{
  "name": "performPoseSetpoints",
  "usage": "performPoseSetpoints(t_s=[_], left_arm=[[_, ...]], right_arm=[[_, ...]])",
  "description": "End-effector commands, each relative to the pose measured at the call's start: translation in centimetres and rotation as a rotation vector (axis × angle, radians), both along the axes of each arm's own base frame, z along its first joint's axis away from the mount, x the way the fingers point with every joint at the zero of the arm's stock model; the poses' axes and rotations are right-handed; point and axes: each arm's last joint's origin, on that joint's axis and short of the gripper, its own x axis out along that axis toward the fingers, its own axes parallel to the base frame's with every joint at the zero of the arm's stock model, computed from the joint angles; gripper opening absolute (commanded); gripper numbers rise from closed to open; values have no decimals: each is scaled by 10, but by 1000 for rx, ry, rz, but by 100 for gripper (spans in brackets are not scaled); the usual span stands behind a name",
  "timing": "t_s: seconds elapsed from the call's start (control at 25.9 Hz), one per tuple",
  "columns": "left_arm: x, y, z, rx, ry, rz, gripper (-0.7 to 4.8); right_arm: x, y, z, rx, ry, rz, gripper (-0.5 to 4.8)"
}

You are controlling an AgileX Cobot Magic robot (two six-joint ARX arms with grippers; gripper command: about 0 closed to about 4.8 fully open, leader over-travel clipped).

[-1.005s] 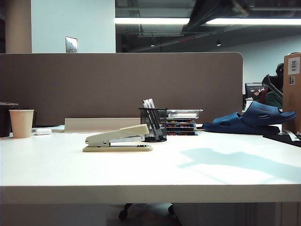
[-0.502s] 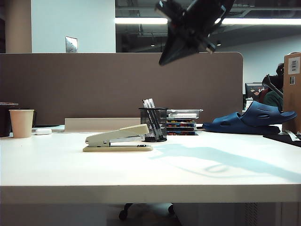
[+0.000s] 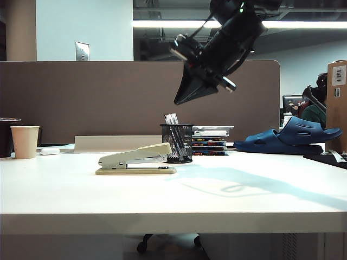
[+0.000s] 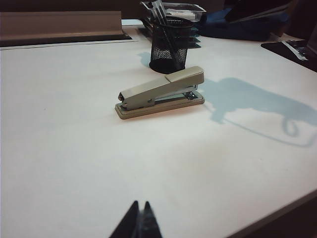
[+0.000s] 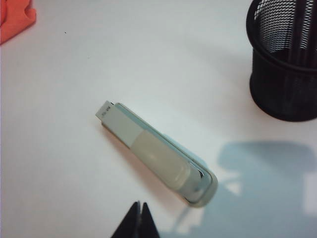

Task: Press the stapler down.

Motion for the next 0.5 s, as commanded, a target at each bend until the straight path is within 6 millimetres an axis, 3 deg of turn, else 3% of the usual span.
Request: performPoseSetpoints(t_s=[0.04,0.5], left_arm=[[0,0,2,1,-11,3,-6],[0,0,2,1,-11,2,-6]], right_arm=[[8,5,-5,47,-29,35,-9],[19,18,-40,61,19,81,-9]])
